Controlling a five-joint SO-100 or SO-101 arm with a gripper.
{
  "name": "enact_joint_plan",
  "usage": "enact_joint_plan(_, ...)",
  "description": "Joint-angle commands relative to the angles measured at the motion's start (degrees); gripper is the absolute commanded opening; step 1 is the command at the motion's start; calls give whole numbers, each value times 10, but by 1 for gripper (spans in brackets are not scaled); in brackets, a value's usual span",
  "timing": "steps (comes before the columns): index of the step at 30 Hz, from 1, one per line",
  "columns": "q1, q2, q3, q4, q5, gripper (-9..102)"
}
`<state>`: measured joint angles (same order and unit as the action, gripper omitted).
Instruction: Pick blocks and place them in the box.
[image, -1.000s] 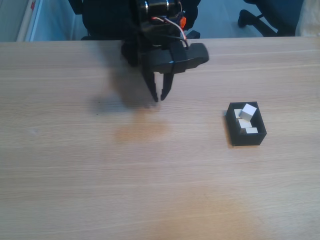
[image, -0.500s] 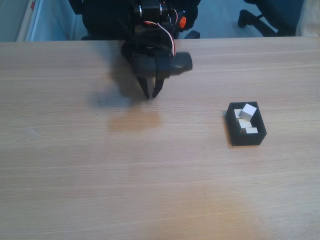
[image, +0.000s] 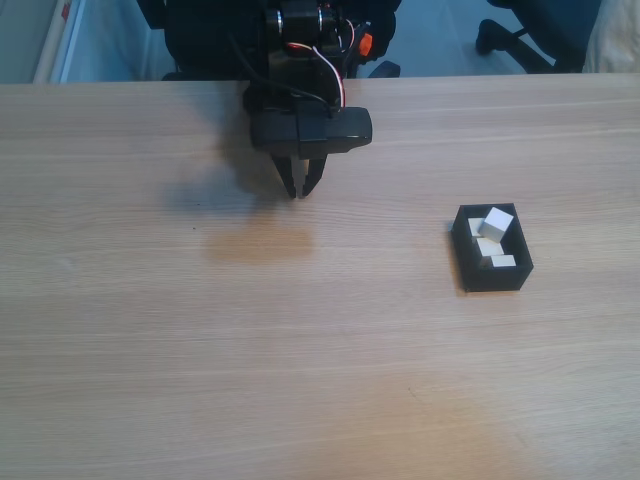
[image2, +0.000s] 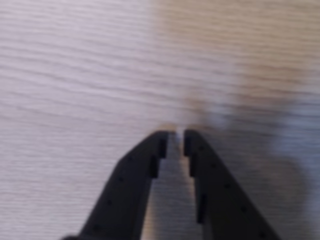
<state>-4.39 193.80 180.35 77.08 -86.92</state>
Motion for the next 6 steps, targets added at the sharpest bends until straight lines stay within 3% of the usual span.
enact_joint_plan(1, 4, 16, 36, 47, 3, 0)
enact_joint_plan(6, 0, 16, 36, 47, 2, 0)
